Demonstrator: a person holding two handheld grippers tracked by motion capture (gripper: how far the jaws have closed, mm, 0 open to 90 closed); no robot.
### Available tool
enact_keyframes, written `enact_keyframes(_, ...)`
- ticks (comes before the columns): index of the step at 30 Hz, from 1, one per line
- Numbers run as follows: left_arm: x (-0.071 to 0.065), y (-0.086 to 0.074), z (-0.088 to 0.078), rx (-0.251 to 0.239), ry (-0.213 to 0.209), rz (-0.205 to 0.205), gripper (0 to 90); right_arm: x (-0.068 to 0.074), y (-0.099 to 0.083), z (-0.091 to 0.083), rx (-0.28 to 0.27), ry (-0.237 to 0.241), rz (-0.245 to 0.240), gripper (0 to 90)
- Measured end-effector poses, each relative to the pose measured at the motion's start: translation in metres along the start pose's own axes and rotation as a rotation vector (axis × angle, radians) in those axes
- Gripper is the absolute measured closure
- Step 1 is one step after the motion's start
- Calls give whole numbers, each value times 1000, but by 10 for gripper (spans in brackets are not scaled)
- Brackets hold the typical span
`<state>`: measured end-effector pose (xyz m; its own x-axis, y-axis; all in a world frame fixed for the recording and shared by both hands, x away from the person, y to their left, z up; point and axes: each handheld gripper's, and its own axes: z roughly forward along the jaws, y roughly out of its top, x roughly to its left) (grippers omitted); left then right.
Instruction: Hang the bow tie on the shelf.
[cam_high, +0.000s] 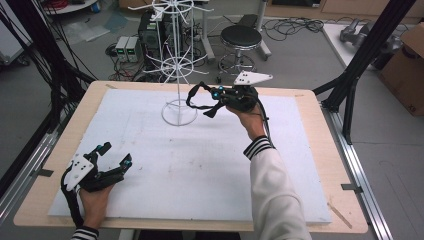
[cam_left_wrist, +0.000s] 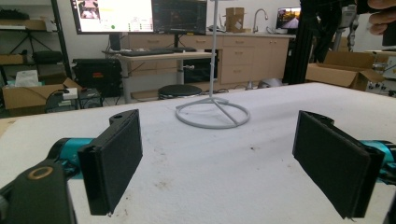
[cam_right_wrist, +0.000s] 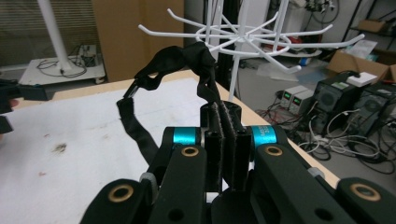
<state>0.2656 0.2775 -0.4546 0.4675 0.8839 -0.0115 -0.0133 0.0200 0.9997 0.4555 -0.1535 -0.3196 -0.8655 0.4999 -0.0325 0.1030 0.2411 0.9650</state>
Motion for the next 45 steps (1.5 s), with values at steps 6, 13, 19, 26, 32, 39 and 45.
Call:
enact_keyframes(6,0,0,0,0,0,-1,162,5,3,7,-13,-18,-12,878)
enact_keyframes(13,0,0,0,0,0,-2,162,11,18,18,-32,-56,-9,877)
enact_keyframes(19,0,0,0,-1,-1,-5,162,15,23,33,-42,-114,10,878)
enact_keyframes(26,0,0,0,-1,0,-9,162,15,19,46,-37,-158,38,877)
enact_keyframes(32,1,0,0,1,0,-9,162,12,17,53,-36,-184,56,877)
enact_keyframes(39,1,0,0,2,0,-11,162,9,10,61,-21,-199,80,877)
enact_keyframes(45,0,0,0,2,0,-10,162,8,8,63,-3,-211,78,875)
